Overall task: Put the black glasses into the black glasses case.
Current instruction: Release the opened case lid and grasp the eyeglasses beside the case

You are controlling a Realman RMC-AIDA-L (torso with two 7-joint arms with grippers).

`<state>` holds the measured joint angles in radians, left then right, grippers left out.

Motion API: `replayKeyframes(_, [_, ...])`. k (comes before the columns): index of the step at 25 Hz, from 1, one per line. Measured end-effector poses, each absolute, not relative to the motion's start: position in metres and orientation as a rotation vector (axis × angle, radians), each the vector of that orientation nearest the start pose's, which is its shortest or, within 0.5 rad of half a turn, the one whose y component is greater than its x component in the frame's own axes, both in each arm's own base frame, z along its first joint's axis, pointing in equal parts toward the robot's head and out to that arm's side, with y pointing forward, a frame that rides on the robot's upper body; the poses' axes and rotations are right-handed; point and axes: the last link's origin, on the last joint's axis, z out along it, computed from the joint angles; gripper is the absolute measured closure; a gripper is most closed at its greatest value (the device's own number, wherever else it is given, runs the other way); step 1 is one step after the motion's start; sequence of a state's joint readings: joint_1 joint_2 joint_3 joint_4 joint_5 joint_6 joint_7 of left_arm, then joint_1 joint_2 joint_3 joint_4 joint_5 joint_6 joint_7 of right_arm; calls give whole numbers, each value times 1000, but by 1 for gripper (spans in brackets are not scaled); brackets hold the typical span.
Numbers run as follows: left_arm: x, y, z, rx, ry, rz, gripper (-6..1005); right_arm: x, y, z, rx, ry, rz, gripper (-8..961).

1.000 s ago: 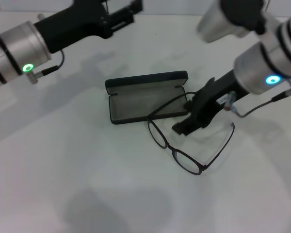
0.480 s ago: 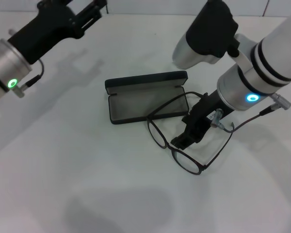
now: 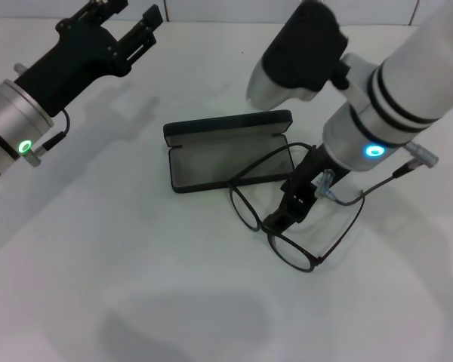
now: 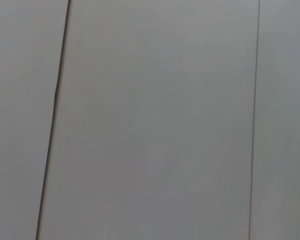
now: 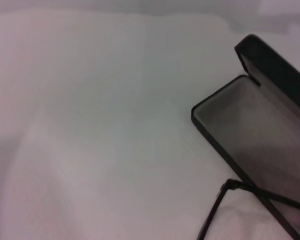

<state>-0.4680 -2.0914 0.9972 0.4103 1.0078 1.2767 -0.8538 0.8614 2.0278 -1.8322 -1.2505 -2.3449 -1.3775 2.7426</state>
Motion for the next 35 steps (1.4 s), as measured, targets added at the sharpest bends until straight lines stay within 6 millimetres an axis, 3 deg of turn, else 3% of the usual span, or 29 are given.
replayKeyframes(10, [-261,358,4,-2037,-463,-1064,362,81,352,-94,-2803,567,-563,317])
replayKeyframes(24, [-256,360,2,-2056,-452,-1067,362,63,346,-88,-2822,559,-529,318])
replayKeyframes(35, [-252,364,2,-2067,-437,-1061,363,63,336,-106,-2870,541,-542,317])
